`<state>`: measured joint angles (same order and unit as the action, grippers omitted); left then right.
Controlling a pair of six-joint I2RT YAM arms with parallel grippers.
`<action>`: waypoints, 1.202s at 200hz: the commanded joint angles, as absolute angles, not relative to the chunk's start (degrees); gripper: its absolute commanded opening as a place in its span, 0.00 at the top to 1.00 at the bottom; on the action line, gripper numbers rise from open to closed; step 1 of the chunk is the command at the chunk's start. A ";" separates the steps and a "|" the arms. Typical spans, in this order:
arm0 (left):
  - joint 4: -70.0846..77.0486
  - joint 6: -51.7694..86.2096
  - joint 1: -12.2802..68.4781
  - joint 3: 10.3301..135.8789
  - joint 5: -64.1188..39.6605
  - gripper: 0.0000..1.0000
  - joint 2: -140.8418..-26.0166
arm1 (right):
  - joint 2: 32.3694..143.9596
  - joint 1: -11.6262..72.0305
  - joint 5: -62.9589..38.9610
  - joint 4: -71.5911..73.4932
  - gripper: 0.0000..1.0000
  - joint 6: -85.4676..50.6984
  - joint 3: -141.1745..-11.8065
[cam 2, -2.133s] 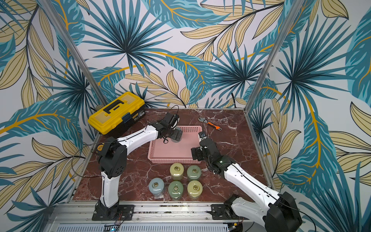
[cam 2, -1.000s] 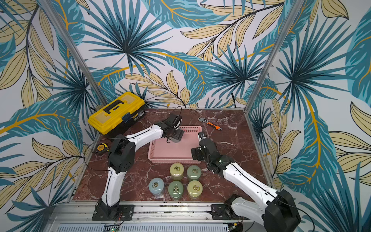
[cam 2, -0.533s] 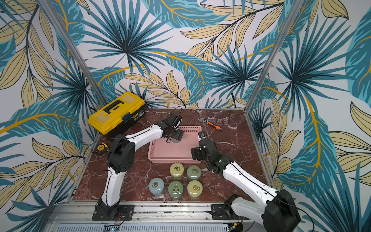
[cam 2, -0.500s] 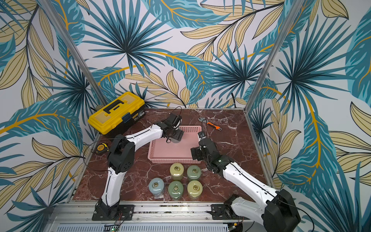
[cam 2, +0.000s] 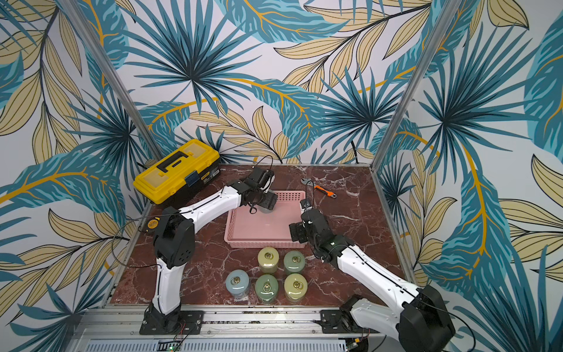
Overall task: Take the tea canister out of the basket
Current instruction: Pick up the tea canister from the basket, then place the tea canister at the center of the board.
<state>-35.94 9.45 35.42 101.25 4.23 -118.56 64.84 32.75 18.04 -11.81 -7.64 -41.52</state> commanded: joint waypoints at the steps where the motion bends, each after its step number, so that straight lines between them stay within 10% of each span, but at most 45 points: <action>1: -34.45 9.69 35.41 100.56 4.00 0.54 -113.96 | 64.89 32.57 19.05 -10.63 0.01 -7.38 -40.43; 240: -39.81 13.26 40.99 83.23 7.25 0.55 -92.12 | 64.78 32.61 21.17 -9.90 0.01 -7.64 -39.73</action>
